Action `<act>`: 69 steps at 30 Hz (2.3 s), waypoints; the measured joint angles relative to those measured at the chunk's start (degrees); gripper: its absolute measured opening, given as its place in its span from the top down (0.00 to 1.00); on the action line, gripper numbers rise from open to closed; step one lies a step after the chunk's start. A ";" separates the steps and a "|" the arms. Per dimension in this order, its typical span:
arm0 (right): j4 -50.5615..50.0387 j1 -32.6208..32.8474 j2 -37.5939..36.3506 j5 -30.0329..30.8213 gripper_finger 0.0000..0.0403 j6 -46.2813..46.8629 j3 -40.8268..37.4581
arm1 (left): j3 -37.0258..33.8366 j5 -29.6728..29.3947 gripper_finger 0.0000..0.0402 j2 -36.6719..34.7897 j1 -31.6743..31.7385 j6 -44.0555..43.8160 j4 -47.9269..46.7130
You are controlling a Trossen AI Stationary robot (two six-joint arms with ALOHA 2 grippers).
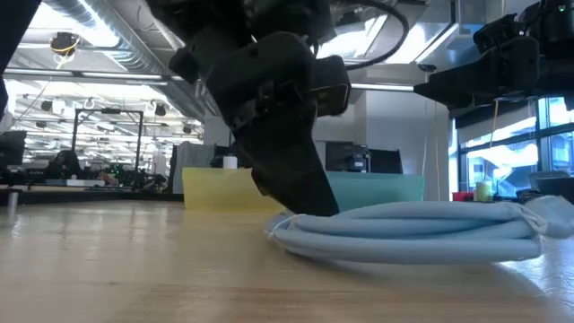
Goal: Pick & Place USB Port
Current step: Put the light blue HDMI cable into the yellow bin
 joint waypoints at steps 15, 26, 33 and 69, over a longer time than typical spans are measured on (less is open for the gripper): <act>0.01 0.01 0.00 0.01 0.20 0.00 0.00 | 0.06 -0.05 0.92 2.27 0.74 0.94 3.91; 0.02 0.02 -0.02 0.00 0.20 0.00 0.00 | 0.51 -6.23 0.92 -11.08 0.74 10.29 -11.02; 0.02 0.00 -0.01 0.01 0.20 0.00 0.00 | 3.50 -28.65 0.92 -25.69 3.21 17.70 -29.50; 0.01 0.01 0.00 0.00 0.20 0.00 0.00 | 3.48 9.03 0.92 -7.88 56.77 34.14 -19.44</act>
